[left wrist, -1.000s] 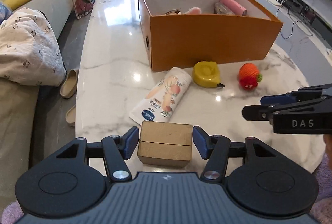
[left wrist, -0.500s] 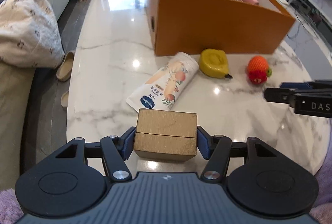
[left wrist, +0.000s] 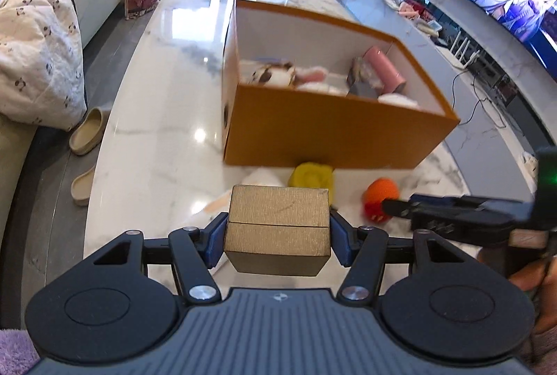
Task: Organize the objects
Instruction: 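Carry the kraft box and crocheted orange into the orange box and release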
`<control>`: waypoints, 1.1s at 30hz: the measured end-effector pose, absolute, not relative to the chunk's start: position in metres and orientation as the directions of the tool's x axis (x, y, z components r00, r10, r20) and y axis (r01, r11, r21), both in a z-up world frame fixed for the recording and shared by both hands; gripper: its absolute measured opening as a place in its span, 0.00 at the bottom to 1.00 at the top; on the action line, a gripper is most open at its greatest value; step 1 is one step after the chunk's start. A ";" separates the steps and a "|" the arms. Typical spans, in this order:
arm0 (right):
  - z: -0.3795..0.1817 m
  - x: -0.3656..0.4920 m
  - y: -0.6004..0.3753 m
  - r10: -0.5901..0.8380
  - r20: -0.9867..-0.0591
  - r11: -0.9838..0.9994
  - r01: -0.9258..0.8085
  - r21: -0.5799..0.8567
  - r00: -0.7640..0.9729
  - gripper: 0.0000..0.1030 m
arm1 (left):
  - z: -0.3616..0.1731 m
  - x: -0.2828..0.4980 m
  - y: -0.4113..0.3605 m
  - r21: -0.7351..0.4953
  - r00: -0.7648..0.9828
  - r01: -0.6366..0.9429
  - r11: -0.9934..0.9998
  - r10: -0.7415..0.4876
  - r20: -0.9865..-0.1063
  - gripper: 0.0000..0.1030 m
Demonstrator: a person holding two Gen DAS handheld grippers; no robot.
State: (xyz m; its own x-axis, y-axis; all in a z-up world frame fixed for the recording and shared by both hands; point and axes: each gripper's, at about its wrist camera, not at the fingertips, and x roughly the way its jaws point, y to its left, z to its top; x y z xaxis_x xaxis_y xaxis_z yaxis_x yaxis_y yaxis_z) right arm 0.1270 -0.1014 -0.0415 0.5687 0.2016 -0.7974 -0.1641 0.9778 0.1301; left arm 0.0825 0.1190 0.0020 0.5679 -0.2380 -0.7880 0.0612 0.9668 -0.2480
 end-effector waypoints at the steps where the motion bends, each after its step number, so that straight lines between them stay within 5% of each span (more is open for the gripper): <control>1: -0.043 0.131 -0.100 0.192 -0.803 0.979 -0.165 0.118 0.565 0.48 | 0.005 0.084 0.117 -0.250 0.574 0.063 0.966 -0.240 -0.783 0.67; 15: -0.049 0.147 -0.105 0.239 -0.826 0.969 -0.174 0.173 0.510 0.36 | 0.052 0.118 0.096 -0.311 0.656 0.102 0.945 -0.299 -0.693 0.67; 16: -0.044 0.145 -0.108 0.246 -0.822 0.968 -0.178 0.177 0.515 0.14 | 0.054 0.121 0.095 -0.319 0.660 0.104 0.942 -0.305 -0.687 0.67; 33: 0.075 0.163 -0.151 0.312 -0.608 0.950 -0.260 0.175 0.730 0.14 | 0.062 0.209 0.062 -0.370 0.684 0.093 0.924 -0.329 -0.651 0.67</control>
State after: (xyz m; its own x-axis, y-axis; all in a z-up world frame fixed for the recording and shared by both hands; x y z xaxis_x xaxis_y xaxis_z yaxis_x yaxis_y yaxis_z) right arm 0.1633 -0.1511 0.0749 0.7297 0.3122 -0.6083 -0.2602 0.9495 0.1752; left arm 0.2091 0.0625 0.0616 0.6836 -0.3294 -0.6513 0.0930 0.9244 -0.3699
